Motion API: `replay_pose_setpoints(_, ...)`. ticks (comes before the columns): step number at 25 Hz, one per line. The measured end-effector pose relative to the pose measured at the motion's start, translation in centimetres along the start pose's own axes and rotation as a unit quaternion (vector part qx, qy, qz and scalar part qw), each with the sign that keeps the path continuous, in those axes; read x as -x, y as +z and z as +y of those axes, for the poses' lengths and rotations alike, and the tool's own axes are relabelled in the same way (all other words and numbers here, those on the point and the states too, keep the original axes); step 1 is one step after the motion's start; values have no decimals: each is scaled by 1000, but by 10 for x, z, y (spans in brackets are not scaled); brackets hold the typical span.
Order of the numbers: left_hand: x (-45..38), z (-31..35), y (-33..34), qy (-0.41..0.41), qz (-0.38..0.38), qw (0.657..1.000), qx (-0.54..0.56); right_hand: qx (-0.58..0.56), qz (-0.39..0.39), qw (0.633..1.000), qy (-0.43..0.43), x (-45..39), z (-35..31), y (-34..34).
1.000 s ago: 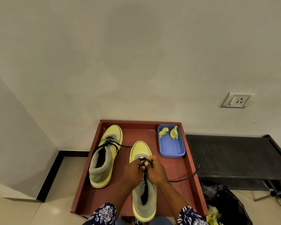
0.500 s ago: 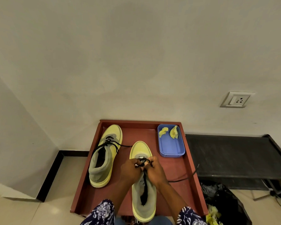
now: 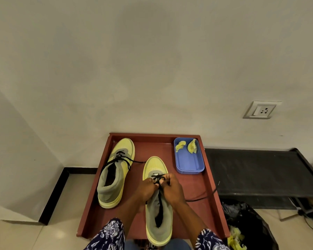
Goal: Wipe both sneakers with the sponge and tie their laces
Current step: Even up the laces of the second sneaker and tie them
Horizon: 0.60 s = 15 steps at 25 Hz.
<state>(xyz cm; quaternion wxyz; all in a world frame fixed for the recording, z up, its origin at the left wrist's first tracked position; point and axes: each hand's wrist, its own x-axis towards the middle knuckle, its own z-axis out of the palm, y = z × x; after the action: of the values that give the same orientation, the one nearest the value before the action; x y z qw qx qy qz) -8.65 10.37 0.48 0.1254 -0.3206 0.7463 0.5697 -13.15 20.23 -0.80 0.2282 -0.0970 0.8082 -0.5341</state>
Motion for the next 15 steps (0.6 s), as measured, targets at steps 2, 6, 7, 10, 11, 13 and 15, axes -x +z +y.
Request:
replay_pose_setpoints(2, -2, 0, -1, 6, 8, 1000, -27, -1, -3, 1000, 8, 0, 0, -1)
replay_pose_setpoints(6, -4, -6, -5, 3, 27, 1000, -8, -4, -2, 1000, 20, 1, -1, -1)
replay_pose_setpoints(7, -4, -7, -5, 6, 29, 1000, 0, -6, -2, 1000, 24, 2, -1, -1)
replay_pose_setpoints(10, -5, -6, -5, 5, 43, 999, 30, -9, -2, 999, 34, 2, -2, -2)
replay_pose_setpoints(11, -6, -7, -5, 10, 51, 998, 35, -10, -1, 999, 37, 3, -3, -3)
replay_pose_setpoints(13, -6, -9, -7, 36, 76, 996, 28, -18, 3, 999, 41, 3, -4, -4)
replay_pose_setpoints(15, -2, -12, -6, 47, 103, 992, 52, -20, 10, 999, 42, 4, -5, -4)
